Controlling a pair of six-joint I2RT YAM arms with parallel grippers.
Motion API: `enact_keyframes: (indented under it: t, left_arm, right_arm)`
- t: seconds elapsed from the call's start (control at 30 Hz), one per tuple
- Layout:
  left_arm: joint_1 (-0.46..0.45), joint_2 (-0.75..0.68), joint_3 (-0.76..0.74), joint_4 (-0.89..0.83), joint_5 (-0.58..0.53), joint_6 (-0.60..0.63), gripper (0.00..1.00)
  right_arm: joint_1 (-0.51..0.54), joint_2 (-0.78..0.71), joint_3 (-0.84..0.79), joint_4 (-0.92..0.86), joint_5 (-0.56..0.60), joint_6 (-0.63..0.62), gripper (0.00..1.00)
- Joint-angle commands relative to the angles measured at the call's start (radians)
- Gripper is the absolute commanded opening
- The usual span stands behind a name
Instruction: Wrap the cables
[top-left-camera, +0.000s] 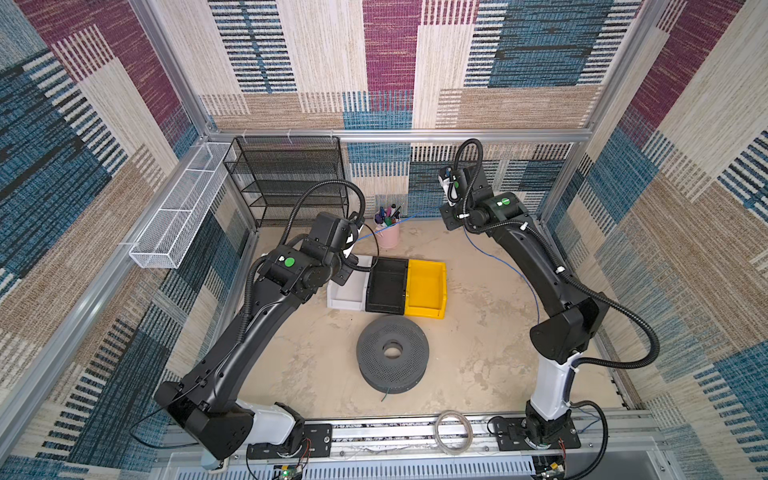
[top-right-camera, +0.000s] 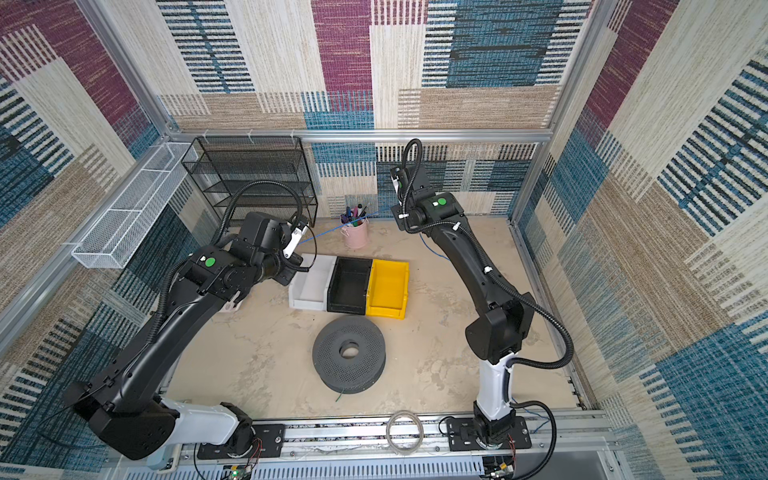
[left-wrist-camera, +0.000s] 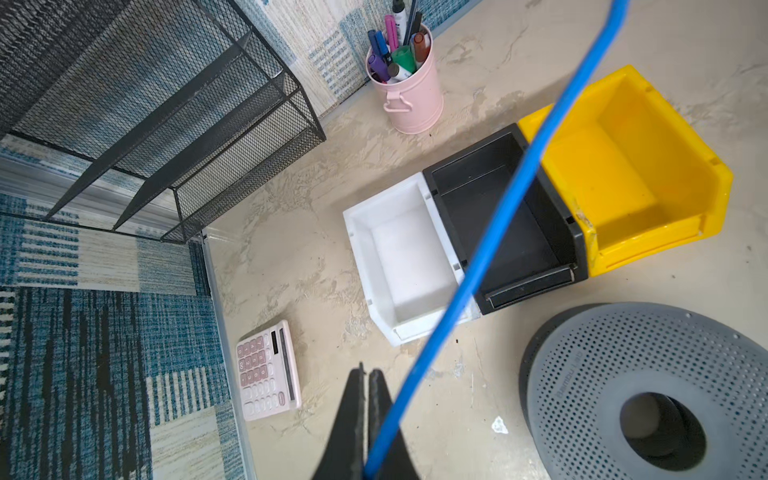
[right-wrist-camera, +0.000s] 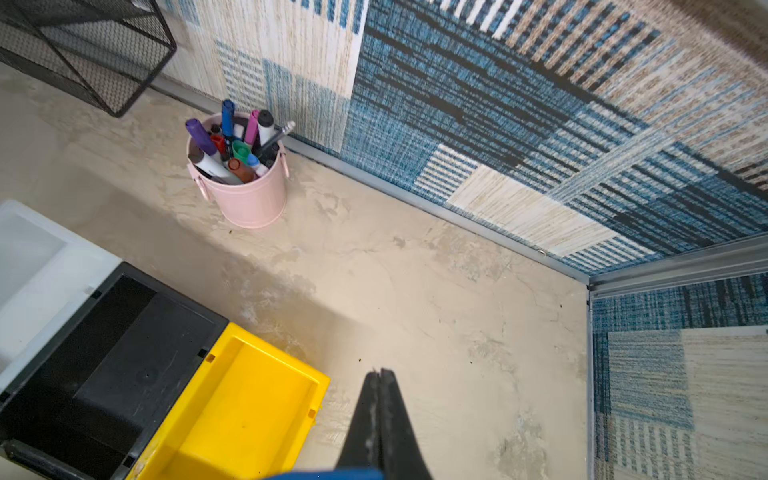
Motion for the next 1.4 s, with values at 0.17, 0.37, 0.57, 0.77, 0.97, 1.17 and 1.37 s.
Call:
enact_keyframes:
  t: [0.17,0.37,0.57,0.77,0.97,1.17,1.37]
  left_arm:
    - [0.010,0.070,0.274,-0.262,0.045,-0.063,0.00]
    - [0.043,0.134,0.455,-0.304,0.053,-0.073,0.00]
    - [0.064,0.213,0.637,-0.304,0.099,-0.061,0.00]
    - [0.066,0.253,0.731,-0.330,0.082,-0.049,0.00]
    - [0.075,0.246,0.752,-0.316,0.058,-0.077,0.00]
    - [0.075,0.232,0.742,-0.308,0.058,-0.079,0.00]
    - [0.076,0.220,0.722,-0.297,0.051,-0.080,0.00]
  right_arm:
    - [-0.015,-0.110,-0.157,0.041,-0.375,0.049,0.48]
    - [-0.015,-0.357,-0.476,0.161,-0.595,0.062,0.64]
    - [-0.015,-0.463,-0.637,0.126,-0.614,0.074,0.59]
    - [-0.015,-0.593,-0.733,0.116,-0.673,0.105,0.69]
    - [-0.015,-0.707,-0.837,0.134,-0.755,0.150,0.70]
    - [-0.015,-0.776,-0.854,0.074,-0.586,0.186,0.79]
    - [-0.015,-0.856,-0.894,0.124,-0.588,0.197,0.76]
